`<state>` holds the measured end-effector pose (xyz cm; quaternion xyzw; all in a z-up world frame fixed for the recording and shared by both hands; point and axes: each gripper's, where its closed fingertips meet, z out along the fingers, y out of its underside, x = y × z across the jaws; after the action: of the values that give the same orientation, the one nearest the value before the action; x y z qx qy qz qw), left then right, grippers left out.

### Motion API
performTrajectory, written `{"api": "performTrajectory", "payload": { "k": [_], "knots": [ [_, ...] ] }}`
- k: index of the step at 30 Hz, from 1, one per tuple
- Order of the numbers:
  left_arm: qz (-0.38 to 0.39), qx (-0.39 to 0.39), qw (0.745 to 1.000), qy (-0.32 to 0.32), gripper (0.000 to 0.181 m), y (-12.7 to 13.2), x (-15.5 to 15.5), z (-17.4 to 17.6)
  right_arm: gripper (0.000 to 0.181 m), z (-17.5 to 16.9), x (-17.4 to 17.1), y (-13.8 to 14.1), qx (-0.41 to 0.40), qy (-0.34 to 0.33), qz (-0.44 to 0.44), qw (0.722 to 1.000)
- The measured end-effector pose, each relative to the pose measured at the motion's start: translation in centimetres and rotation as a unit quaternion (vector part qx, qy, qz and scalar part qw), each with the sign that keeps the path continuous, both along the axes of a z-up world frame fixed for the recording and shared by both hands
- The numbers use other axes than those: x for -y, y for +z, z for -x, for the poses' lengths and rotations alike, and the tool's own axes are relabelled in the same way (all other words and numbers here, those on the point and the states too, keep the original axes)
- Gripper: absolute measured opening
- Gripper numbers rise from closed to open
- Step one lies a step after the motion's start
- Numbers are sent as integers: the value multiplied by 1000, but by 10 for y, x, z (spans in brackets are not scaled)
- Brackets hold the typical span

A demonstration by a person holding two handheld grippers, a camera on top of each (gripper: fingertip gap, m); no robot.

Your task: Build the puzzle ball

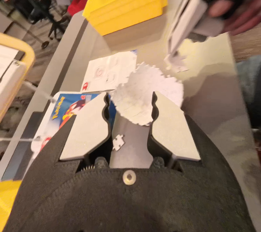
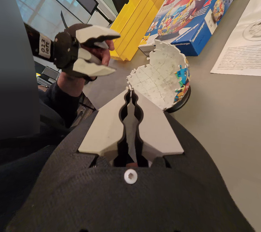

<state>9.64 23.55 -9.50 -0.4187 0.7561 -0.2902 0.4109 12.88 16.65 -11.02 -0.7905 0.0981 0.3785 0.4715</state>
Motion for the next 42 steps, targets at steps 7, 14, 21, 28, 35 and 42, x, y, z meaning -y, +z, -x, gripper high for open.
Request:
{"api": "performTrajectory", "payload": {
  "k": [7, 14, 21, 28, 35, 42],
  "knots": [
    [15, -74, 995, 70, 51, -10, -49, -40, 1, -8, 11, -3, 8, -3, -17, 1000],
    [-3, -216, 976, 29, 51, -67, -49, -58, 1, -16, 17, -4, 0, -6, -30, 1000],
    [10, -271, 963, 5, 18, -91, -38, -58, 1, -20, 20, -3, -17, -9, -42, 999],
    [9, -261, 965, 23, 9, -90, -38, -60, 0, -23, 21, -5, -18, -10, -41, 999],
    [4, -224, 972, 66, 5, -74, -46, -55, 1, -22, 17, -8, -10, -6, -33, 999],
    [-40, -171, 975, 132, 4, -57, -63, -50, 1, -19, 4, -16, 10, 6, -23, 1000]
  ]
}}
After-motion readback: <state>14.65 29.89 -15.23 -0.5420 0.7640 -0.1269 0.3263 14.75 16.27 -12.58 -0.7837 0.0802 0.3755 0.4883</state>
